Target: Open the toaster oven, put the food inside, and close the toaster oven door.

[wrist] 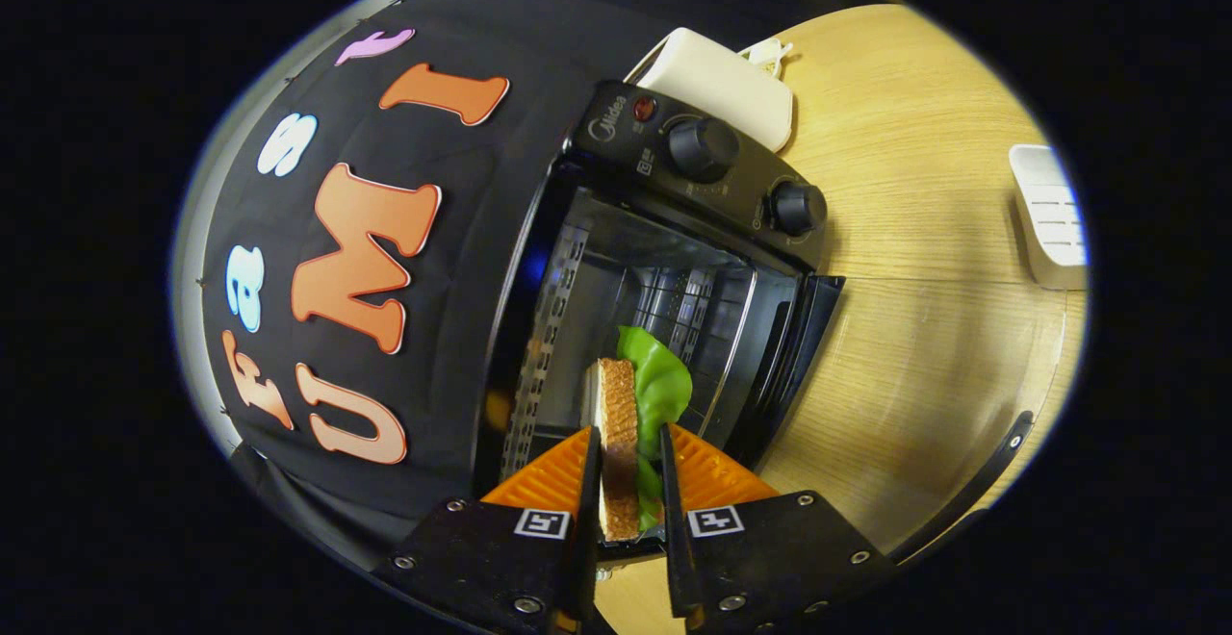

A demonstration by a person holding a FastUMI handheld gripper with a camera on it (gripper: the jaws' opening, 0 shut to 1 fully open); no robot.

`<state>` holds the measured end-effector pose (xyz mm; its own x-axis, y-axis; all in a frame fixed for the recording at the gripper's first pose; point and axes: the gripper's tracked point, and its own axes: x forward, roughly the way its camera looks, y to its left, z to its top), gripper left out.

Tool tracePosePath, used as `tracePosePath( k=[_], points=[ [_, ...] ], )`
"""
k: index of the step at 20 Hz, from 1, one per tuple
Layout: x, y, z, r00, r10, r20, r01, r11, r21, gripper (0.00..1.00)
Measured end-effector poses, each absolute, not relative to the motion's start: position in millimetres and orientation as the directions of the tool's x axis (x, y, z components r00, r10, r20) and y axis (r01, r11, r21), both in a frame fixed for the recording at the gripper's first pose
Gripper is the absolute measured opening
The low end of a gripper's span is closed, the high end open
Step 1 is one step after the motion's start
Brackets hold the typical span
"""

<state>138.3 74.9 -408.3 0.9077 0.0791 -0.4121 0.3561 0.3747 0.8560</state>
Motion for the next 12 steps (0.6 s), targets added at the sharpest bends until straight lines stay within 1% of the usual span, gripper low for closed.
tracePosePath(
  k=[2, 4, 5, 6, 7, 8, 12],
  points=[
    [138.2, 75.2, -408.7, 0.905, 0.086, -0.417, 0.361, 0.362, 0.859, 0.37],
    [135.6, 76.3, -408.9, 0.905, 0.085, -0.417, 0.359, 0.373, 0.856, 0.56],
    [129.9, 76.5, -406.7, 0.903, 0.092, -0.419, 0.356, 0.384, 0.852, 0.74],
    [122.2, 77.0, -405.3, 0.901, 0.094, -0.423, 0.353, 0.405, 0.843, 0.82],
    [112.5, 77.3, -402.3, 0.901, 0.090, -0.424, 0.348, 0.431, 0.832, 0.94],
    [103.8, 76.2, -401.4, 0.899, 0.085, -0.430, 0.347, 0.460, 0.817, 0.98],
    [62.1, 68.7, -387.7, 0.892, 0.090, -0.443, 0.312, 0.587, 0.747, 0.98]
  ],
)
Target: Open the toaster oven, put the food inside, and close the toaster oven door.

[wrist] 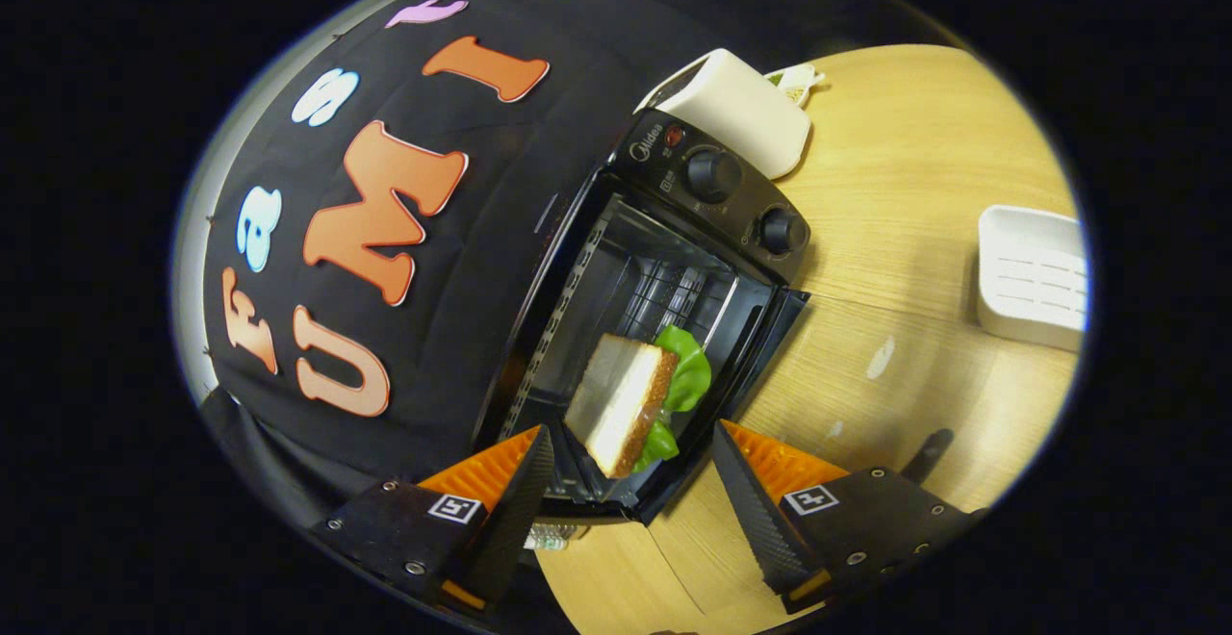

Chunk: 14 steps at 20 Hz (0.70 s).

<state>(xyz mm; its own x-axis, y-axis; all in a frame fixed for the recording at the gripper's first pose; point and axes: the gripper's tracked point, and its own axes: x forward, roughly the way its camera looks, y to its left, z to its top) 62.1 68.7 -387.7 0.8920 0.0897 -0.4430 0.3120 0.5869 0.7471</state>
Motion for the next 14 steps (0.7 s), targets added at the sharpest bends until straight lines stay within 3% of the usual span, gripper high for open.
tracePosePath(
  k=[7, 11, 14],
  points=[
    [-14.2, 39.4, -401.4, 0.841, 0.065, -0.537, 0.165, 0.915, 0.369, 0.98],
    [-45.9, 28.0, -438.9, 0.788, 0.015, -0.615, 0.065, 0.992, 0.108, 0.99],
    [-53.6, 34.7, -468.0, 0.758, 0.010, -0.653, 0.003, 1.000, 0.019, 0.99]
  ],
)
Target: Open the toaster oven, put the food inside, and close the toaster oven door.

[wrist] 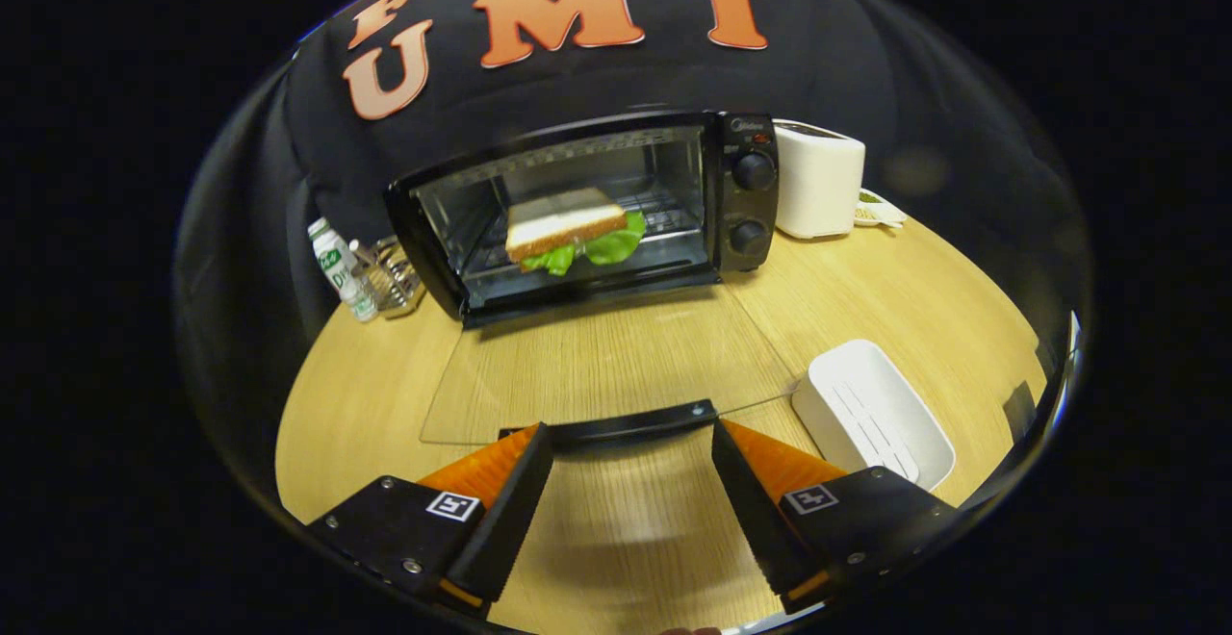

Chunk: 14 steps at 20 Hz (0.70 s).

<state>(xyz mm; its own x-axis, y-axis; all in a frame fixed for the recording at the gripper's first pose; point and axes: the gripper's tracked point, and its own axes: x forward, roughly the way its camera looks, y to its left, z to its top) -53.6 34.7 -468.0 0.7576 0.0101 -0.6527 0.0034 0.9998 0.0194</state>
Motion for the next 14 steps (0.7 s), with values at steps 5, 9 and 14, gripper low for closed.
tracePosePath(
  k=[5, 9, 14],
  points=[
    [-50.5, 48.5, -496.9, 0.729, 0.030, -0.684, -0.092, 0.994, -0.055, 0.99],
    [-49.3, 44.9, -502.6, 0.720, 0.009, -0.694, -0.074, 0.995, -0.064, 1.00],
    [-44.7, 46.2, -475.9, 0.740, 0.028, -0.672, -0.085, 0.995, -0.052, 1.00]
  ],
)
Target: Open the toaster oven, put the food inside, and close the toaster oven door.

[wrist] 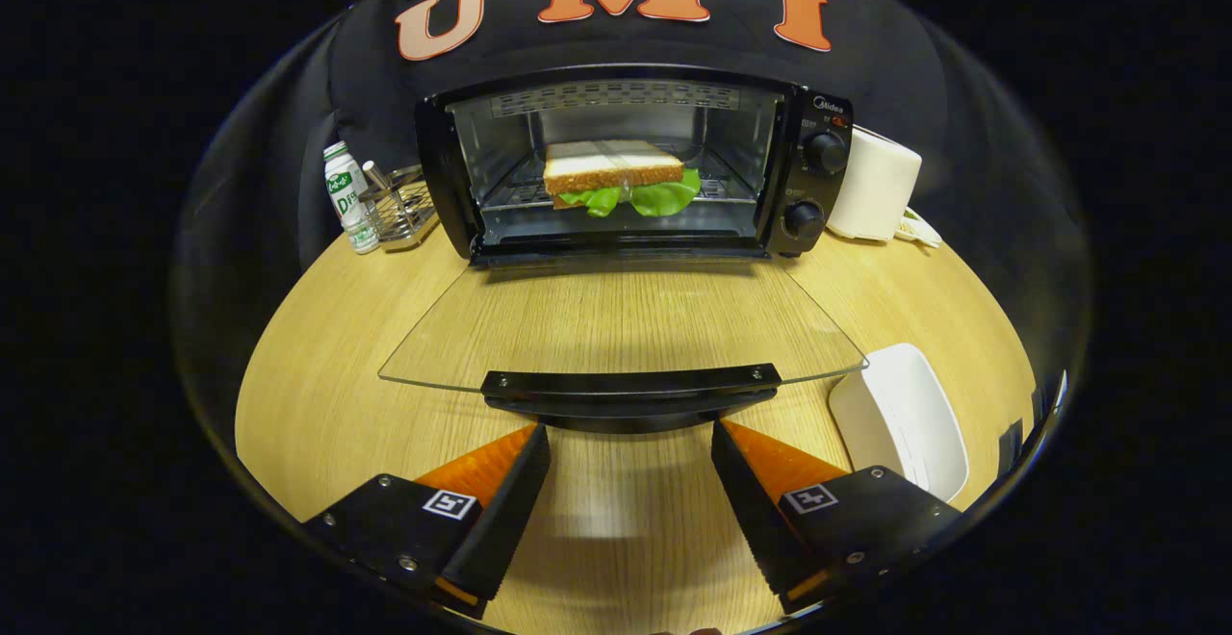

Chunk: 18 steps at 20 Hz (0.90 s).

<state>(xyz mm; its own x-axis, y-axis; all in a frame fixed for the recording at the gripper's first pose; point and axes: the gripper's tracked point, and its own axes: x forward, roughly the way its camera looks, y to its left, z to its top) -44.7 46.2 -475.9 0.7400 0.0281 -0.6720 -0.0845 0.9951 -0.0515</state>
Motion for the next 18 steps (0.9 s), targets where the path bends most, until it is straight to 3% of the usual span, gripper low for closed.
tracePosePath(
  k=[18],
  points=[
    [76.6, 57.0, -347.6, 0.889, 0.074, -0.452, -0.074, 0.997, 0.018, 0.99]
  ],
)
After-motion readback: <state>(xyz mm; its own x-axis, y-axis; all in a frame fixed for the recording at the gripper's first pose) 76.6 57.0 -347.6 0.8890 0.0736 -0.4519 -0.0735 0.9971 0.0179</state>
